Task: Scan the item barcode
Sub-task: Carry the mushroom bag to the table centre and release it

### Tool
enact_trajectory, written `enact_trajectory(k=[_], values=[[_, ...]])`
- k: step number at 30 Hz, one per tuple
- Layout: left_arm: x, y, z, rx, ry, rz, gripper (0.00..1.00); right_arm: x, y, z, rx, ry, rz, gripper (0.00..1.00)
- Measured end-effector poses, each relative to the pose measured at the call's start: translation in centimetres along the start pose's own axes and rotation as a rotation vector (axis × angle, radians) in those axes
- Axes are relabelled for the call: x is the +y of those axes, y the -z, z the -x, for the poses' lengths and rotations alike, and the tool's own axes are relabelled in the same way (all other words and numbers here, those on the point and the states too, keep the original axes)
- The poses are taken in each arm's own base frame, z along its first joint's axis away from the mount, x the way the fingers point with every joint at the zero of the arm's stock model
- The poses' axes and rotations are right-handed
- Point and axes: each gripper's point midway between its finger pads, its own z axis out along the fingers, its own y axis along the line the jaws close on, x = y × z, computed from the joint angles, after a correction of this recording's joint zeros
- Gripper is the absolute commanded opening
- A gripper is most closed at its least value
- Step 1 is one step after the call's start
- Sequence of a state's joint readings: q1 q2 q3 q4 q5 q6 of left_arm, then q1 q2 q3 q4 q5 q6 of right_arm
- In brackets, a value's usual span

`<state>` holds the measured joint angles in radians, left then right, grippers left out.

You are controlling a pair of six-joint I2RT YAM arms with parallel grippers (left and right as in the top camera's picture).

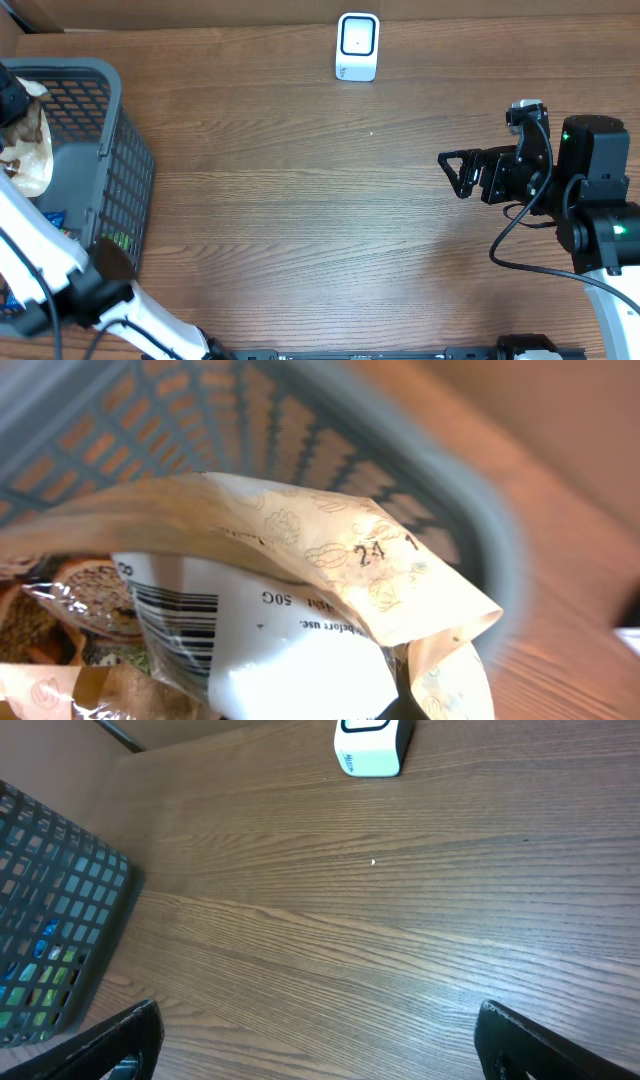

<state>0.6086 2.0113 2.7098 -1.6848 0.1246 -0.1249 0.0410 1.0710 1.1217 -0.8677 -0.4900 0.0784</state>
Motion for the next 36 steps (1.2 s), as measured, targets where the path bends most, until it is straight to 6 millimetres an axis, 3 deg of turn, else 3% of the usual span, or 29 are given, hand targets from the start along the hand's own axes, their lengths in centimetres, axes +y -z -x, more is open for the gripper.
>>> enact_trajectory(k=[2, 6, 9, 12, 16, 22, 26, 31, 36], values=[[-2.1, 2.9, -0.3, -0.056, -0.035, -0.052, 0.04, 0.0, 0.0, 0.0, 0.0, 0.0, 0.0, 1.0], [-9.0, 7.2, -2.5, -0.107, -0.167, -0.213, 0.04, 0.0, 0.0, 0.0, 0.0, 0.0, 0.0, 1.0], [-15.4, 8.3, -5.5, -0.066, -0.281, -0.342, 0.04, 0.0, 0.0, 0.0, 0.001, 0.0, 0.0, 1.0], [-20.4, 7.4, -9.7, 0.041, -0.357, -0.389, 0.04, 0.0, 0.0, 0.0, 0.002, -0.001, 0.0, 1.0], [-24.5, 4.3, -15.5, 0.191, -0.423, -0.321, 0.04, 0.0, 0.0, 0.0, 0.002, -0.001, 0.0, 1.0], [-29.5, -3.4, -24.2, 0.346, -0.472, -0.224, 0.04, 0.0, 0.0, 0.0, 0.001, -0.001, 0.0, 1.0], [-30.1, -8.3, -29.9, 0.448, -0.412, -0.136, 0.04, 0.0, 0.0, 0.0, 0.001, -0.001, 0.0, 1.0], [-30.0, -12.8, -35.2, 0.528, -0.334, -0.05, 0.04, 0.0, 0.0, 0.0, 0.001, -0.001, -0.001, 1.0], [-30.3, -16.0, -38.5, 0.586, -0.318, -0.004, 0.35, 0.0, 0.0, 0.0, 0.001, -0.001, 0.0, 1.0]])
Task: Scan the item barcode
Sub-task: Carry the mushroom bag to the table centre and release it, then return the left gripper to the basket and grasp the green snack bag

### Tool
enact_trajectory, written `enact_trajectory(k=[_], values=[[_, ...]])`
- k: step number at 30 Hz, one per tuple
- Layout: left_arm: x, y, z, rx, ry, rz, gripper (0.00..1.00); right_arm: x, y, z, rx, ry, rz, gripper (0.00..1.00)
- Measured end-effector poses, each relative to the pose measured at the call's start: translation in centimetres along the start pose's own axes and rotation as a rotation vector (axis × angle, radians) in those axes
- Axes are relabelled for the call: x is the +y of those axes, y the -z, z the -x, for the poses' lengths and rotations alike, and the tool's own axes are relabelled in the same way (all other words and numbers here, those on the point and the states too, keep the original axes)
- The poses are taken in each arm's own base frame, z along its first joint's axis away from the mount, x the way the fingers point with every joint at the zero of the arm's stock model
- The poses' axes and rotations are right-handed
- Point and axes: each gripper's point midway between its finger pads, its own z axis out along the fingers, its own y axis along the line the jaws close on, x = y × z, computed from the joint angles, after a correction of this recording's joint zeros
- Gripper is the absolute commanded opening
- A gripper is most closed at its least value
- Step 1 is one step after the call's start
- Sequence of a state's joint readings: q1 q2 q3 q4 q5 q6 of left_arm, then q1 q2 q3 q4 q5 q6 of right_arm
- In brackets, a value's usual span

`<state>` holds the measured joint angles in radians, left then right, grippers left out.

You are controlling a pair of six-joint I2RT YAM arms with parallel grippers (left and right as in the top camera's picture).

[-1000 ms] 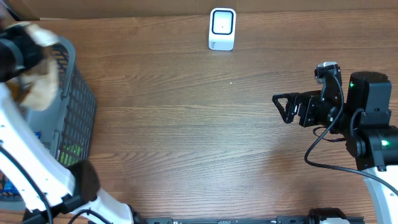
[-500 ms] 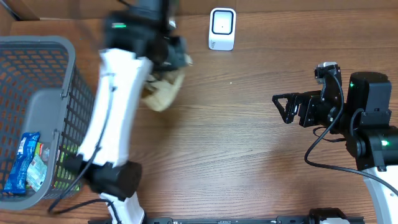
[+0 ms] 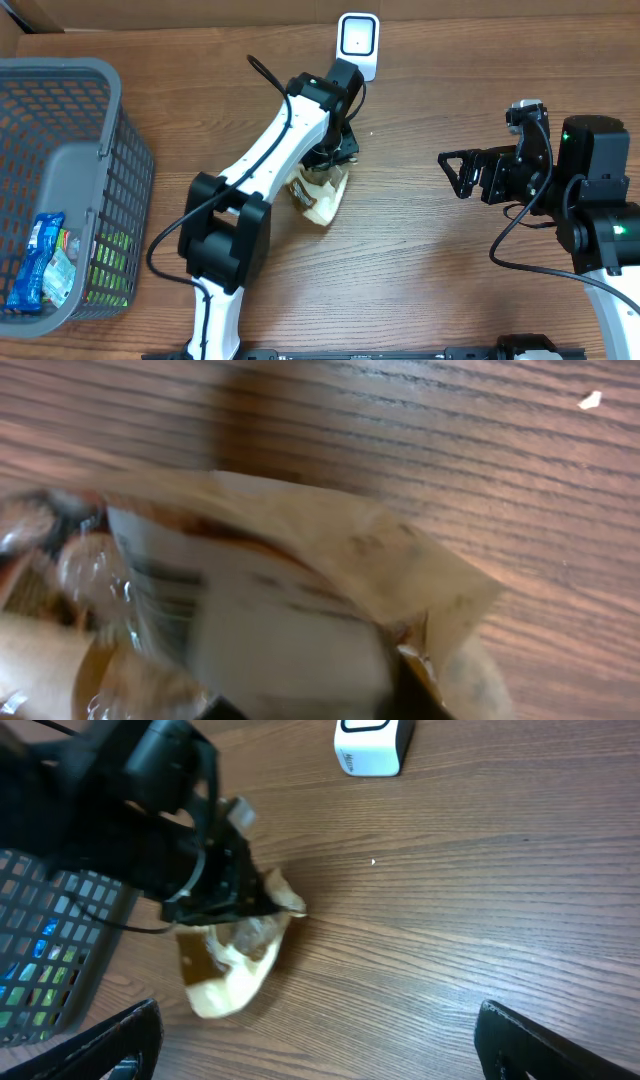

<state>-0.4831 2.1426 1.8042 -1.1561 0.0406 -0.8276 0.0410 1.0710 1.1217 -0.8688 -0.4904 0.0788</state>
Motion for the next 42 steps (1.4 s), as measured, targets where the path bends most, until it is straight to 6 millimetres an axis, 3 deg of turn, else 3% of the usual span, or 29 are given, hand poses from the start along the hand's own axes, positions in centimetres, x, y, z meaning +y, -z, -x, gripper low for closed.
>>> enact_trajectory(k=[3, 6, 7, 11, 13, 17, 18, 19, 24, 26, 29, 32, 38, 42], values=[[-0.7, -0.9, 0.1, 0.014, -0.028, -0.029, 0.38, 0.0, 0.0, 0.0, 0.0, 0.0, 0.0, 1.0], [-0.8, -0.4, 0.2, 0.032, -0.072, -0.054, 0.43, 0.0, 0.0, 0.0, 0.0, 0.0, 0.0, 1.0], [-0.8, -0.1, 0.4, 0.033, -0.085, -0.06, 0.5, 0.0, 0.0, 0.0, -0.001, 0.001, 0.0, 1.0], [-0.1, 4.1, 2.2, 0.025, -0.136, -0.084, 0.68, 0.0, 0.0, 0.0, -0.001, 0.001, 0.0, 1.0], [0.5, 8.7, 4.2, -0.042, -0.178, -0.131, 0.78, 0.0, 0.0, 0.1, -0.002, 0.001, 0.0, 1.0], [3.8, 18.1, 6.1, -0.186, -0.2, -0.185, 0.84, 0.0, 0.0, 0.2, -0.009, 0.006, 0.001, 1.0], [5.1, 20.6, 6.3, -0.234, -0.193, -0.193, 0.86, 0.0, 0.0, 0.3, -0.011, 0.007, 0.001, 1.0], [6.7, 23.0, 6.3, -0.281, -0.18, -0.192, 1.0, 0.0, 0.0, 0.3, -0.011, 0.007, 0.001, 1.0], [16.0, 32.4, 5.8, -0.543, -0.066, -0.148, 1.0, 0.0, 0.0, 0.3, -0.011, 0.006, 0.002, 1.0], [19.4, 34.1, 5.5, -0.596, 0.013, -0.125, 1.0, 0.0, 0.0, 0.3, -0.01, 0.006, 0.001, 1.0], [24.6, 34.5, 5.1, -0.607, 0.153, -0.067, 1.0, 0.0, 0.0, 0.2, -0.008, 0.004, 0.001, 1.0], [31.1, 32.5, 4.7, -0.538, 0.338, 0.013, 1.0, 0.0, 0.0, 0.2, -0.006, 0.004, 0.001, 1.0], [42.5, 24.6, 2.2, -0.301, 0.711, 0.102, 1.0, 0.0, 0.0, 0.2, -0.006, 0.004, 0.001, 1.0], [46.6, 19.4, 0.0, -0.185, 0.864, 0.099, 1.0, 0.0, 0.0, 0.2, -0.006, 0.004, 0.001, 1.0]])
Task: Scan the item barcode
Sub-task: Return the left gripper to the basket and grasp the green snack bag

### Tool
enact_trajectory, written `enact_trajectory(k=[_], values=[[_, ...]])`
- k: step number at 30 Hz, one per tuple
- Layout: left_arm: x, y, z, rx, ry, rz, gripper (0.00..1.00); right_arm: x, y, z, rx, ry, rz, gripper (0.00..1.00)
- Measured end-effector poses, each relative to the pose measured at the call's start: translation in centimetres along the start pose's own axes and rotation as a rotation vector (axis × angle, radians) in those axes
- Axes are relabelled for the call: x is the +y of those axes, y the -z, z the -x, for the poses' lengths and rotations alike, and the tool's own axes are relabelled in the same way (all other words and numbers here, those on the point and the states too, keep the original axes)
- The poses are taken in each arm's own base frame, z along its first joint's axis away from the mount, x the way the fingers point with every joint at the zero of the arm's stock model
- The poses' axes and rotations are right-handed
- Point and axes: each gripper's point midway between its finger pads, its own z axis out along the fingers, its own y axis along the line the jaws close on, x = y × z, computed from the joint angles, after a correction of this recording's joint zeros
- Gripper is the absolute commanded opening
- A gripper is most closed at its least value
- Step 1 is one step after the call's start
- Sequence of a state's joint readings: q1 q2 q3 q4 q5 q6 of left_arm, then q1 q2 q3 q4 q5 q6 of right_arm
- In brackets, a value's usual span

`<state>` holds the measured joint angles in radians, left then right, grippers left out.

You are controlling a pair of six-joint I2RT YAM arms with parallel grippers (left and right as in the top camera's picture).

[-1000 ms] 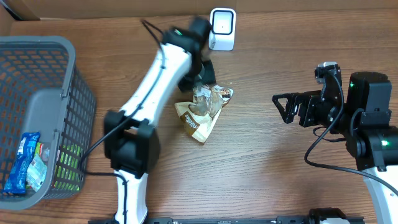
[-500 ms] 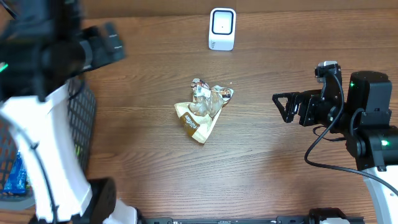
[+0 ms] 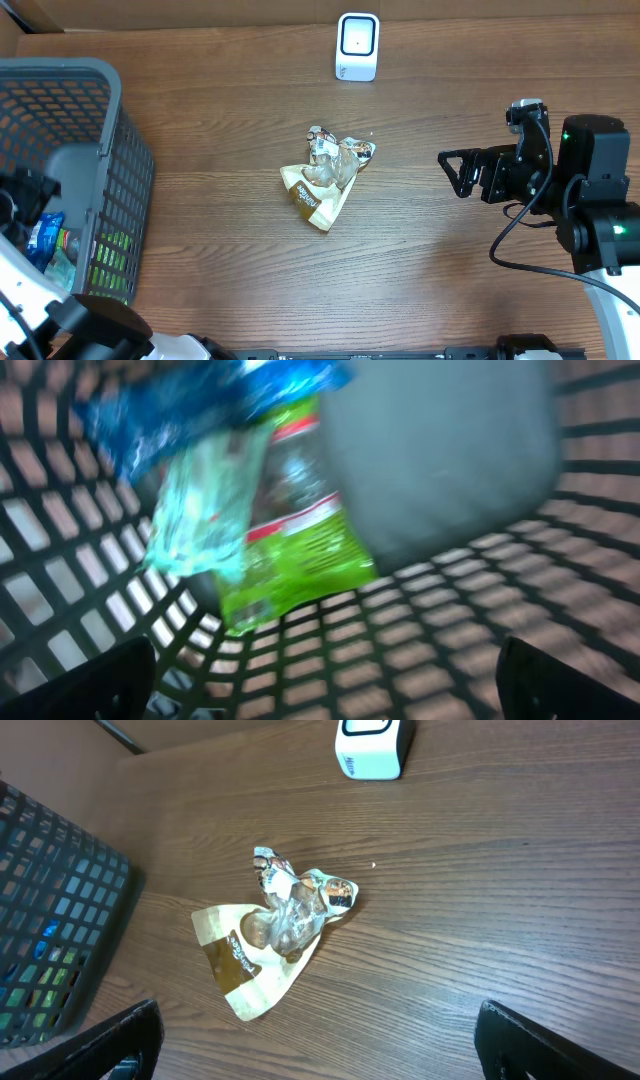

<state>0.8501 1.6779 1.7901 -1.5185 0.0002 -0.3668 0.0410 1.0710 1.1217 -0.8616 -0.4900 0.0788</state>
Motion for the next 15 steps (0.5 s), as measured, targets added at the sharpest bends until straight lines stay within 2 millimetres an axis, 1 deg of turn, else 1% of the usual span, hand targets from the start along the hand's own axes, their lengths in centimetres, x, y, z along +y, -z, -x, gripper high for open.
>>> enact_trajectory(k=[3, 7, 10, 13, 15], values=[[1.6, -3.3, -0.5, 0.056, 0.044, 0.021, 1.0, 0.0, 0.0, 0.0, 0.0, 0.0, 0.0, 1.0], [2.8, -7.9, -1.9, 0.108, 0.112, 0.056, 1.0, 0.0, 0.0, -0.1, 0.005, -0.003, -0.001, 1.0], [3.5, -10.7, -2.7, 0.119, 0.155, 0.074, 1.0, 0.0, 0.0, -0.2, 0.007, -0.004, -0.001, 1.0], [4.0, -12.8, -3.4, 0.122, 0.184, 0.084, 1.0, 0.0, 0.0, -0.2, 0.007, -0.004, -0.001, 1.0], [4.1, -13.6, -3.2, 0.107, 0.187, 0.08, 1.0, 0.0, 0.0, -0.2, 0.008, -0.004, -0.001, 1.0]])
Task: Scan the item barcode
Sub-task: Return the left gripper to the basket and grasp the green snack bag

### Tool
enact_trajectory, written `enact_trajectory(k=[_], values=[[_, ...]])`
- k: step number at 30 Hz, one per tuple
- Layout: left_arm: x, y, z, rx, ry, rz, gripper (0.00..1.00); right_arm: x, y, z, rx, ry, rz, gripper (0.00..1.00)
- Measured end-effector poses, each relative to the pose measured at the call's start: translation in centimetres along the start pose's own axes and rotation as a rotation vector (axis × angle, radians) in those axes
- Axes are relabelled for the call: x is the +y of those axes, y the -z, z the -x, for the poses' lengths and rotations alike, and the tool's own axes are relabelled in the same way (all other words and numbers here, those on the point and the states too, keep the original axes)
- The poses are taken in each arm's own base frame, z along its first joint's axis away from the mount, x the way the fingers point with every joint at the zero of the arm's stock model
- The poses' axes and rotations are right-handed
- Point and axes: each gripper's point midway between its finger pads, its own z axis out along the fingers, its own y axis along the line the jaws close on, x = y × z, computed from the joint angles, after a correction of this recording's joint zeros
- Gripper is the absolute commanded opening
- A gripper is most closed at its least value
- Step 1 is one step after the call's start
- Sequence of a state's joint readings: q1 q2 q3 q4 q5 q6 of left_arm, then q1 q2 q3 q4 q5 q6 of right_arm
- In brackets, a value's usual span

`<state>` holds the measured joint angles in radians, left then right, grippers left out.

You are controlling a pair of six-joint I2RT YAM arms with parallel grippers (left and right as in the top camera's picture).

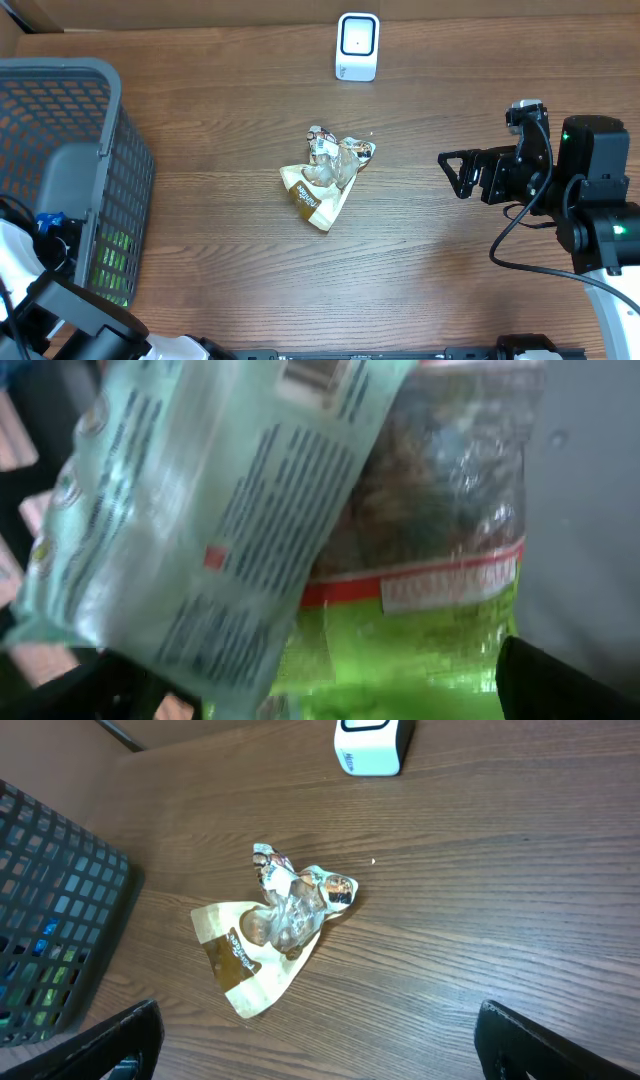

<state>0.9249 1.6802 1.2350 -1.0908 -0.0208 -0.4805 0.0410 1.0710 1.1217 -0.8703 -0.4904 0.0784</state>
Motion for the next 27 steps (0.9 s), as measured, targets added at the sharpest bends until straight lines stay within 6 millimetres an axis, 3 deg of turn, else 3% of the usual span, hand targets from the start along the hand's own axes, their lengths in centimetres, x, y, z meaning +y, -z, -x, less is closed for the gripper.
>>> enact_trajectory(k=[7, 12, 15, 17, 19, 20, 27], values=[[0.0, -1.9, 0.8, -0.057, -0.036, -0.004, 1.0, 0.0, 0.0, 0.0, 0.001, 0.0, 0.0, 1.0], [0.2, -3.8, 0.4, -0.073, -0.043, -0.007, 0.87, -0.3, -0.4, -0.1, 0.014, -0.008, -0.002, 1.0], [0.2, -4.1, 0.5, -0.087, -0.043, -0.012, 0.68, -0.6, -0.9, -0.3, 0.031, -0.018, -0.005, 1.0], [0.2, -4.2, 0.4, -0.093, -0.043, -0.013, 0.46, -0.8, -1.2, -0.4, 0.041, -0.023, -0.006, 1.0], [0.2, -4.2, 0.4, -0.094, -0.043, -0.016, 0.09, -0.9, -1.5, -0.5, 0.049, -0.028, -0.007, 1.0], [0.2, -4.2, 0.4, -0.095, -0.041, -0.019, 0.04, -1.0, -1.6, -0.5, 0.052, -0.03, -0.008, 1.0], [-1.1, -3.8, 0.3, -0.082, -0.046, -0.091, 0.04, -1.0, -1.6, -0.5, 0.052, -0.03, -0.008, 1.0]])
